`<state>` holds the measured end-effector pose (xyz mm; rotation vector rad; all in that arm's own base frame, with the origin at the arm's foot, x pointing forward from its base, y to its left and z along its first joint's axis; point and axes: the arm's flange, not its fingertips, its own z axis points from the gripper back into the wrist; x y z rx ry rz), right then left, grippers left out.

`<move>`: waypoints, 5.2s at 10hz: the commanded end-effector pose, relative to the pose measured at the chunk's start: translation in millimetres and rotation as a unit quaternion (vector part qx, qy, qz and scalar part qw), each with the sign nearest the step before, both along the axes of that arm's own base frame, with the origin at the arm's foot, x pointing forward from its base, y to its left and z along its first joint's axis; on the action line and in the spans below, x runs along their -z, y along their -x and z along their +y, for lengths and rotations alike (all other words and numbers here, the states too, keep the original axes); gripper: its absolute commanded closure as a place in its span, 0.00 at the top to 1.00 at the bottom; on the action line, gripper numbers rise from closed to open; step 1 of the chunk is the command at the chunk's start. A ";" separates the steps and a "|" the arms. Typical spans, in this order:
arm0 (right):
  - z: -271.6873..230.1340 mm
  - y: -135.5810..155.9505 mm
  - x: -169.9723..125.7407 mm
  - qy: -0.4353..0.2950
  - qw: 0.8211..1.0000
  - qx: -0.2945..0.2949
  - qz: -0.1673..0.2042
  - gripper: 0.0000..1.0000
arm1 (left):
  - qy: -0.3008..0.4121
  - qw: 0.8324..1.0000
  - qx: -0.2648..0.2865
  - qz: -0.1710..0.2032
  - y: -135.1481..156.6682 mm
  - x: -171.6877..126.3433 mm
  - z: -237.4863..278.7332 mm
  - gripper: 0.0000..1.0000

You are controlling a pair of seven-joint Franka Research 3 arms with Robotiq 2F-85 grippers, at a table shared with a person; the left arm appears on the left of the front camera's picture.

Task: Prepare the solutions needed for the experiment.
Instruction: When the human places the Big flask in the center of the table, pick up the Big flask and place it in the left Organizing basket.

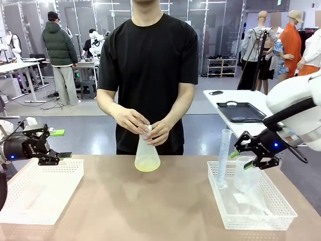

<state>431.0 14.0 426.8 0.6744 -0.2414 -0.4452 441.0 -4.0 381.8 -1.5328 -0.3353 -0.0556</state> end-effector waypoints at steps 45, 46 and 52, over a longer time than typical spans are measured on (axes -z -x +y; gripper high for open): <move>-63.1 -1.2 22.2 -0.376 0.902 -0.182 -0.111 0.60 | -0.018 0.998 0.046 -0.033 -26.5 -9.8 -29.4 1.00; -63.1 -1.2 22.2 -0.376 0.902 -0.182 -0.111 0.60 | -0.030 0.997 0.057 -0.050 -38.4 -13.4 -41.4 1.00; -63.1 -1.2 22.2 -0.376 0.902 -0.182 -0.111 0.60 | -0.106 0.954 0.203 -0.196 -111.3 -12.1 -104.1 1.00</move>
